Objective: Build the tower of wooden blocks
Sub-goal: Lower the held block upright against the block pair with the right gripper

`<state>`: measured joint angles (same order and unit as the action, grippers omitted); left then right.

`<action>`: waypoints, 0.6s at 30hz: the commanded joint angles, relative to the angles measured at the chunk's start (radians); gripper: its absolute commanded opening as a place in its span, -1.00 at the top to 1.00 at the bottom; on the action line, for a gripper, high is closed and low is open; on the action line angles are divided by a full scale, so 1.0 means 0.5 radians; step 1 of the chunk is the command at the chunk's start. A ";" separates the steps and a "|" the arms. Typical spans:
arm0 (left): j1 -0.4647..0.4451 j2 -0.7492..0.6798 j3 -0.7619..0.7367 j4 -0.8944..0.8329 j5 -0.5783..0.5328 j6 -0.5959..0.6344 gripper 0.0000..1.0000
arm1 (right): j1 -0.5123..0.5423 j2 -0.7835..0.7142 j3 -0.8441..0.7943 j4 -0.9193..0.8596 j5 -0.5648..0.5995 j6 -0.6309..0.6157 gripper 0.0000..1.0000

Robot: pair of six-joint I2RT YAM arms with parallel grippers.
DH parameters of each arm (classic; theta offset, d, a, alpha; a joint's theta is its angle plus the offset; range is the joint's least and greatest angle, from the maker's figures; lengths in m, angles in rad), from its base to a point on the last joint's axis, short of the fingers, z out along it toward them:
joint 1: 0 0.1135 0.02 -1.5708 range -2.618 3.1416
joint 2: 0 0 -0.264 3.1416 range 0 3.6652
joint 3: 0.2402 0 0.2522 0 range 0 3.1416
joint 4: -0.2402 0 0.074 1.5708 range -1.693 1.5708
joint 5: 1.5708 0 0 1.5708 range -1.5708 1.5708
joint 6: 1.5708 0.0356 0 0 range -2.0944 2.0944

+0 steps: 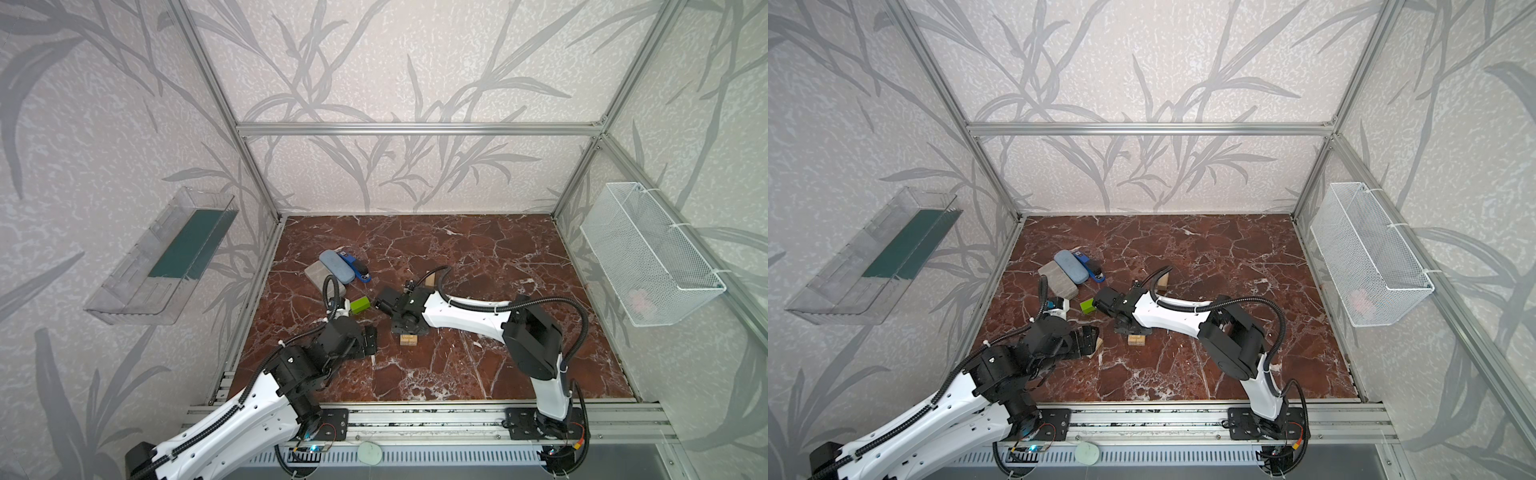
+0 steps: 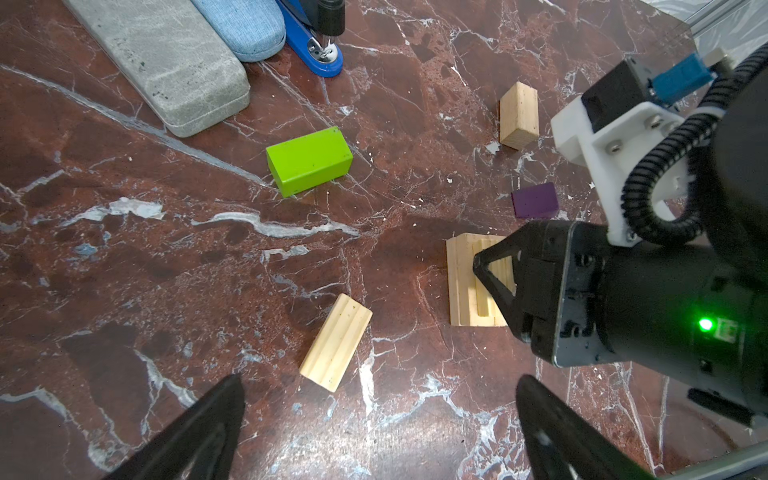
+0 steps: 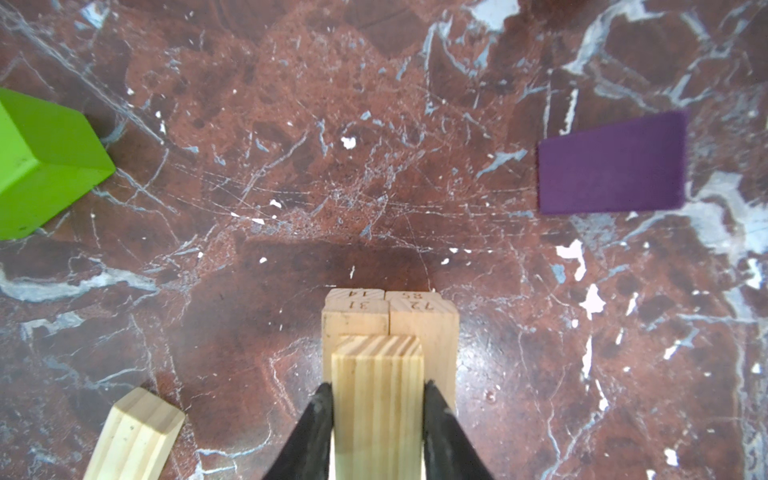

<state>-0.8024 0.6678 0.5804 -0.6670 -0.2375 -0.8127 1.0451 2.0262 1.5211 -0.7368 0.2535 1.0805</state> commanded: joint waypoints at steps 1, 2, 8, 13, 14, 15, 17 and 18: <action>0.010 -0.020 0.005 -0.037 -0.029 -0.019 -0.99 | -0.008 -0.042 0.009 -0.021 0.031 0.008 0.27; 0.010 -0.017 0.005 -0.036 -0.028 -0.019 -0.99 | -0.009 -0.046 0.012 -0.024 0.037 0.004 0.26; 0.010 -0.007 0.011 -0.025 -0.025 -0.022 -0.99 | -0.012 -0.073 0.013 -0.007 0.051 -0.007 0.26; 0.010 0.002 0.016 -0.028 -0.025 -0.022 -0.99 | -0.026 -0.076 0.012 -0.010 0.042 -0.013 0.26; 0.009 0.002 0.015 -0.025 -0.024 -0.022 -0.99 | -0.026 -0.079 0.007 -0.006 0.042 -0.016 0.26; 0.010 0.002 0.014 -0.024 -0.024 -0.022 -0.99 | -0.026 -0.080 0.008 -0.008 0.042 -0.017 0.25; 0.010 0.008 0.017 -0.017 -0.024 -0.022 -0.99 | -0.026 -0.084 -0.001 -0.014 0.038 -0.012 0.26; 0.009 0.011 0.017 -0.015 -0.022 -0.019 -0.99 | -0.028 -0.085 -0.004 -0.014 0.033 -0.013 0.25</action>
<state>-0.8024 0.6701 0.5804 -0.6659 -0.2359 -0.8127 1.0359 2.0262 1.5211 -0.7300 0.2539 1.0794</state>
